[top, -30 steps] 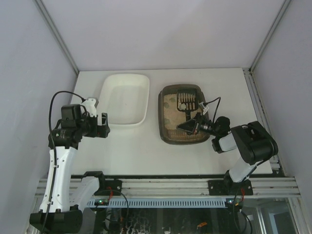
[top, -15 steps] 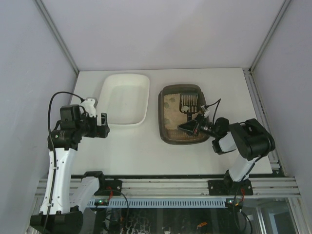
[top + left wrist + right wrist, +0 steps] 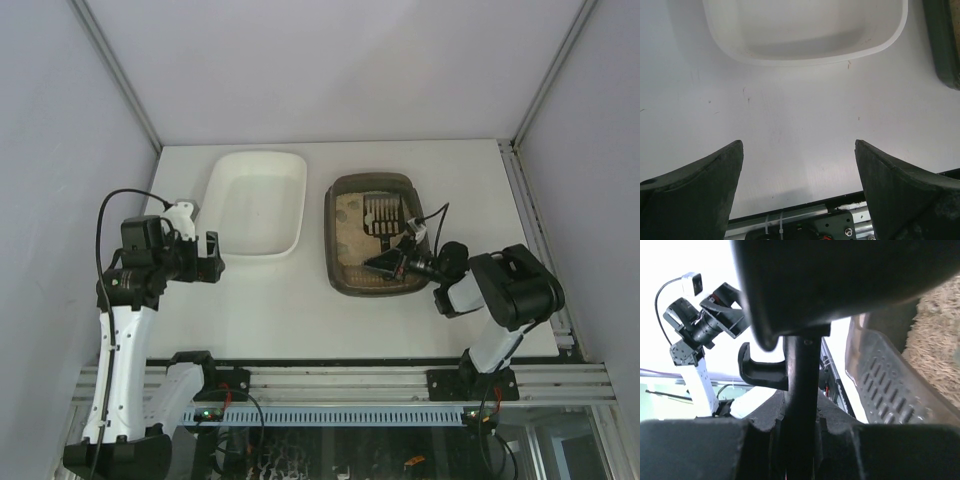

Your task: Clean the litter box

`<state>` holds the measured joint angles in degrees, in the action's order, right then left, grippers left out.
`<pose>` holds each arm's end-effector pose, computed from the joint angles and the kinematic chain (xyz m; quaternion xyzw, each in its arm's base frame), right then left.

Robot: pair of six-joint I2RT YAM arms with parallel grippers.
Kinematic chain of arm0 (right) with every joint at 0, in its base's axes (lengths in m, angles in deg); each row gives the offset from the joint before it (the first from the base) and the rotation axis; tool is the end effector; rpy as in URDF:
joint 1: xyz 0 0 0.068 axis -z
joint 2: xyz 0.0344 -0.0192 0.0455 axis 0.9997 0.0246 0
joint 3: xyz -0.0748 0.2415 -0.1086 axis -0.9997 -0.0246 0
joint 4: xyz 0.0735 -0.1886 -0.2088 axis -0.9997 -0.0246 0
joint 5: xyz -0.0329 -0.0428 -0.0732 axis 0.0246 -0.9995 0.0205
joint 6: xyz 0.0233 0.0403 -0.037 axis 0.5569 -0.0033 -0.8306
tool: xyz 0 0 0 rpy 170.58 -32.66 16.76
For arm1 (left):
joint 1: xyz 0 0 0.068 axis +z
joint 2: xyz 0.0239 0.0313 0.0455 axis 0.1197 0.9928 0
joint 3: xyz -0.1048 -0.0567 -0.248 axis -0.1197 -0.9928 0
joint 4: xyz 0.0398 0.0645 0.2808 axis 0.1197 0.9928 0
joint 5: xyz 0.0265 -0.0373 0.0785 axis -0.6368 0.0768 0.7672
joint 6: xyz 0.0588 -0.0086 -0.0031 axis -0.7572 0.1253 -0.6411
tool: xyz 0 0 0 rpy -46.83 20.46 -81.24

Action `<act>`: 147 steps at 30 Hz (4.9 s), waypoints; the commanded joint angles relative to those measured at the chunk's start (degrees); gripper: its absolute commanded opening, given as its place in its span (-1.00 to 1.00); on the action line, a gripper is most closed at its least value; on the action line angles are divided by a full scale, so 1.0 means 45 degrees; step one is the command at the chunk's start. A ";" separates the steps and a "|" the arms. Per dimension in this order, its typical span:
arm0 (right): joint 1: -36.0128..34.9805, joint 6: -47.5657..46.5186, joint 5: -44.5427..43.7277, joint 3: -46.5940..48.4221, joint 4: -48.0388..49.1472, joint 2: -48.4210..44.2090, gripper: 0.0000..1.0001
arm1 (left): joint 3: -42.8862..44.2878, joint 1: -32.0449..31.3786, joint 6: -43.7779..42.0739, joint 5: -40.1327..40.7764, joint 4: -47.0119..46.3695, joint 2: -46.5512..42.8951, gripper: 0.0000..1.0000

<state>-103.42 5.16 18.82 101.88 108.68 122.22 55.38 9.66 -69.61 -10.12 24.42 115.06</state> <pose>0.2466 0.1011 0.1144 0.0977 0.7022 0.6825 0.1778 0.1788 -0.0004 0.3397 0.0592 0.9151 -0.0699 0.3927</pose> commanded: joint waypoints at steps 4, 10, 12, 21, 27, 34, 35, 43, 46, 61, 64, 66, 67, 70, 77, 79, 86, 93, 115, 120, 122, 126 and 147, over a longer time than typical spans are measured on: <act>0.0023 -0.0354 0.0378 0.0284 0.0013 0.0052 -1.00 | -0.0309 0.0193 0.0132 -0.0265 -0.0397 -0.0228 0.92; -0.0122 -0.0861 0.0234 0.0939 -0.1962 -0.0576 -1.00 | -0.0395 0.0385 0.0376 0.0159 -0.0507 -0.0064 0.95; -0.0487 -0.1042 0.0267 0.1421 -0.2865 -0.0752 -1.00 | -0.0412 0.0848 0.0536 0.0131 -0.0562 0.0021 0.99; -0.0059 0.2156 -0.0247 0.1204 0.1392 0.0508 -1.00 | -0.0100 0.2116 0.0290 -0.1429 -0.0156 0.0277 0.98; -0.0948 -0.0341 -0.0167 0.1727 -0.2609 -0.0867 -1.00 | -0.0100 0.2115 0.0241 -0.1574 -0.0138 0.0166 0.97; -0.1027 -0.1374 -0.0110 0.2046 -0.4841 -0.2287 -1.00 | -0.0081 0.2115 0.0172 -0.1774 -0.0125 0.0322 0.97; -0.0690 -0.1586 -0.0095 0.2044 -0.5329 -0.2619 -1.00 | -0.0087 0.2115 0.0172 -0.1757 -0.0117 0.0348 0.97; -0.0842 -0.5921 -0.1206 0.4986 -1.3670 -0.4329 -1.00 | 0.0954 0.3148 -0.0394 -0.3181 0.1262 0.1154 0.95; -0.1517 -0.7566 -0.2217 0.7485 -1.7360 -0.3874 -1.00 | 0.2116 0.4537 -0.0847 -0.5499 0.2632 0.2124 0.93; -0.7269 -1.3100 -1.2995 2.4437 -3.2589 0.5211 -1.00 | 0.3872 0.7079 -0.1122 -0.8314 0.4807 0.3959 0.91; -0.7975 -1.3632 -1.4987 2.7902 -3.4650 0.7636 -1.00 | 0.4016 0.7310 -0.0973 -0.7887 0.4818 0.4266 0.91; -0.8182 -1.3940 -1.5669 2.8741 -3.5052 0.8277 -1.00 | 0.4102 0.7403 -0.0919 -0.7516 0.4810 0.4562 0.90; -0.8249 -1.4129 -1.5854 2.8559 -3.4877 0.8289 -1.00 | 0.4157 0.7434 -0.0904 -0.7350 0.4783 0.4650 0.89; -0.8611 -1.5089 -1.6277 2.7076 -3.3520 0.7780 -1.00 | 0.4130 0.7494 -0.0671 -0.6867 0.4514 0.4748 0.89; -0.9597 -1.8014 -1.9499 2.6547 -3.1713 0.8026 -1.00 | 0.3986 0.7506 -0.0091 -0.5422 0.3319 0.4011 0.94; -0.9595 -1.8311 -1.9588 2.6627 -3.1467 0.8038 -1.00 | 0.3976 0.7496 -0.0064 -0.5403 0.3192 0.3840 1.00; -0.9550 -1.6613 -1.9360 2.5909 -3.1701 0.6077 -1.00 | 0.4325 0.6358 0.0488 -0.4670 0.2858 0.3848 0.99; -0.7503 -1.3074 -1.4116 1.7003 -2.9951 -0.1145 -1.00 | 0.5658 -0.0326 0.3281 -0.2275 -0.0043 0.4545 0.99; -0.2369 -1.2191 -0.7323 1.1822 -2.8379 -0.1216 -1.00 | 0.5977 -0.6017 1.3199 -0.0655 -0.5561 1.2125 0.99; -0.1999 -1.2279 -0.6094 1.2932 -2.8004 0.0459 -1.00 | 0.5839 -0.6161 1.4948 -0.1548 -0.6986 1.2963 0.99; -0.1970 -1.2320 -0.6030 1.3321 -2.7971 0.0962 -1.00 | 0.6214 -0.6274 1.4995 -0.1537 -0.7017 1.3332 0.99; -0.1848 -1.2334 -0.5611 1.3927 -2.7856 0.1757 -1.00 | 0.6429 -0.6303 1.5363 -0.1763 -0.7338 1.3789 0.99; -0.2373 -1.2958 -0.3864 1.6148 -2.8518 0.4515 -1.00 | 0.6011 -0.6168 1.6256 -0.2393 -0.8719 1.4212 0.99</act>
<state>-112.53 -51.17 -3.39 172.74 -18.46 141.08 80.69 -18.49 2.50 -19.50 -12.39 179.47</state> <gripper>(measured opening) 0.142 0.996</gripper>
